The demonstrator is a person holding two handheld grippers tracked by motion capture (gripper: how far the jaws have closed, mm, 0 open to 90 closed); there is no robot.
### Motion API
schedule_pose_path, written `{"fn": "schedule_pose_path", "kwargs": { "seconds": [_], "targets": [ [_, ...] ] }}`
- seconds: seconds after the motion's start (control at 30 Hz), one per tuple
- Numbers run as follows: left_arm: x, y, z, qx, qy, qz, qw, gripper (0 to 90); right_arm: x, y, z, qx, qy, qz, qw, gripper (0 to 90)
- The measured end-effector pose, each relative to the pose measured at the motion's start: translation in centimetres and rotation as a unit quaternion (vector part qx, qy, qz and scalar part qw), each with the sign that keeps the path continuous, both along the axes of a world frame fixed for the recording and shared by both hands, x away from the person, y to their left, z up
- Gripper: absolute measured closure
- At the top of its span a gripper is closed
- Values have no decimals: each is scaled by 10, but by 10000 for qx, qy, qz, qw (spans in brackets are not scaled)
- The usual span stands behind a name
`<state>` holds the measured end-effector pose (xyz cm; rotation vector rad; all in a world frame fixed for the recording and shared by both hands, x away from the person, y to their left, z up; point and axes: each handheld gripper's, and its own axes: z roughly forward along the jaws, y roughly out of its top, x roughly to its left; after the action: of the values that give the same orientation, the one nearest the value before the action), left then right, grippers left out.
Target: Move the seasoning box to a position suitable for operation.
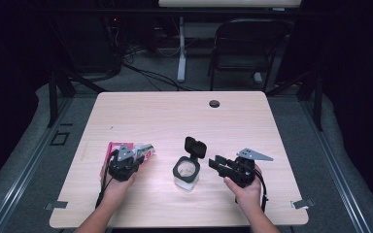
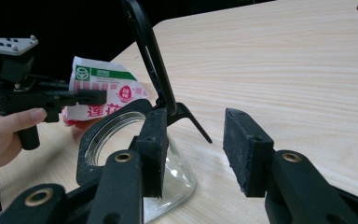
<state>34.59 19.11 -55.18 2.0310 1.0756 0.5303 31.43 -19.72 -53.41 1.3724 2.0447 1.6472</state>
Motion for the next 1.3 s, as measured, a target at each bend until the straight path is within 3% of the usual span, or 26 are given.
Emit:
{"fn": "schedule_pose_path", "kwargs": {
  "seconds": [0.13, 0.37, 0.57, 0.73, 0.97, 1.17, 1.3],
  "targets": [
    [-3, 5, 6, -59, -35, 19, 10000, 900, 0, 0, -1, 25, -3, 23, 10000, 599],
    [-7, 28, 26, -553, -214, 28, 9982, 900, 1, 0, -1, 25, 21, 4, 10000, 597],
    [-10, 44, 42, -604, -499, 322, 9964, 900, 1, 2, -2, 12, 43, 32, 10000, 597],
    [-10, 55, 52, -655, -585, 494, 9949, 900, 2, 2, -3, -9, 64, 34, 10000, 596],
    [-17, 63, 71, -765, -879, 661, 9910, 900, 3, 0, -3, 66, 92, 6, 9999, 596],
    [-26, 55, 87, -787, -1150, 478, 9891, 900, 4, 0, -4, 128, 141, -6, 9998, 596],
    [-27, 43, 91, -969, -1114, 186, 9889, 900, 3, 0, -4, 123, 148, -5, 9998, 595]
  ]
}}
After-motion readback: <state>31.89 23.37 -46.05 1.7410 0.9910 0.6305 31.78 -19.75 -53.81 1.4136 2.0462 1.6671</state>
